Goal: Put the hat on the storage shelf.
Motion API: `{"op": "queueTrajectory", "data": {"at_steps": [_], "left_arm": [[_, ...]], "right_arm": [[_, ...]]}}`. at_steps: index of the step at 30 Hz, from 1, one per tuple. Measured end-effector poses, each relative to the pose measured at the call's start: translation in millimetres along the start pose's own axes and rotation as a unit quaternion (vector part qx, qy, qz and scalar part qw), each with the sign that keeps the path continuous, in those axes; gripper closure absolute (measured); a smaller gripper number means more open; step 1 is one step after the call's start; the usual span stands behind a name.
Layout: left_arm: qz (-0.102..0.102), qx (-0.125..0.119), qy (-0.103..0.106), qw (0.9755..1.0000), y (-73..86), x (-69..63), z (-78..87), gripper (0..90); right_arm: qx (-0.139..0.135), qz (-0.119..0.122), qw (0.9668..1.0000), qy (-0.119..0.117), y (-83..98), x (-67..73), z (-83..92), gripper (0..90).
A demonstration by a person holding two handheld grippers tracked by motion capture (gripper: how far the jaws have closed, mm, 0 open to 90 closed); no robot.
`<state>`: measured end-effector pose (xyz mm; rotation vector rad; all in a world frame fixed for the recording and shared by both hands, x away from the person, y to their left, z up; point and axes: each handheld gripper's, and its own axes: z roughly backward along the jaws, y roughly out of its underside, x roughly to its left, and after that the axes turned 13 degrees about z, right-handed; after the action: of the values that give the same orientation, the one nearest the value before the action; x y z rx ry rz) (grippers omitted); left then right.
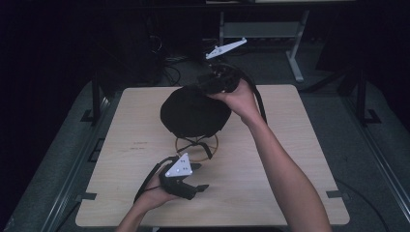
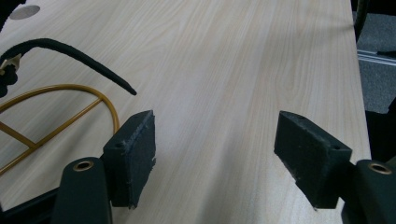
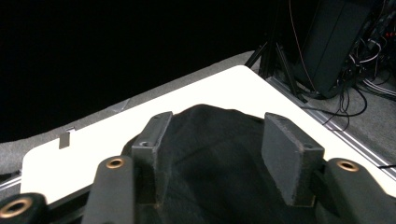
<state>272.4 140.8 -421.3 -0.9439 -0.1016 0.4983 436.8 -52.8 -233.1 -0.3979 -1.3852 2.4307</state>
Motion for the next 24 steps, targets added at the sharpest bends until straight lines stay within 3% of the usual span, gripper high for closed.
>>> {"op": "queueTrajectory", "data": {"at_steps": [3, 9, 16, 24], "left_arm": [[0.005, -0.001, -0.001, 1.0, 1.3, 1.2, -0.8, 27.7], [0.003, 0.003, -0.004, 1.0, 1.5, 1.8, -1.1, 27.1], [0.009, 0.0, -0.004, 1.0, 2.4, 3.1, -0.5, 27.0], [0.002, 0.004, -0.01, 0.9999, 2.7, 5.0, 0.4, 27.0]], "right_arm": [[-0.002, -0.007, 1.0, -0.003, 6.8, -1.6, 10.1, 36.7], [-0.008, -0.011, 0.9999, -0.003, 16.9, -3.2, 25.6, 32.9], [-0.007, -0.017, 0.9998, 0.002, 30.4, -4.9, 41.0, 30.6], [-0.007, -0.025, 0.9996, 0.005, 44.0, -6.8, 53.3, 28.8]]}}
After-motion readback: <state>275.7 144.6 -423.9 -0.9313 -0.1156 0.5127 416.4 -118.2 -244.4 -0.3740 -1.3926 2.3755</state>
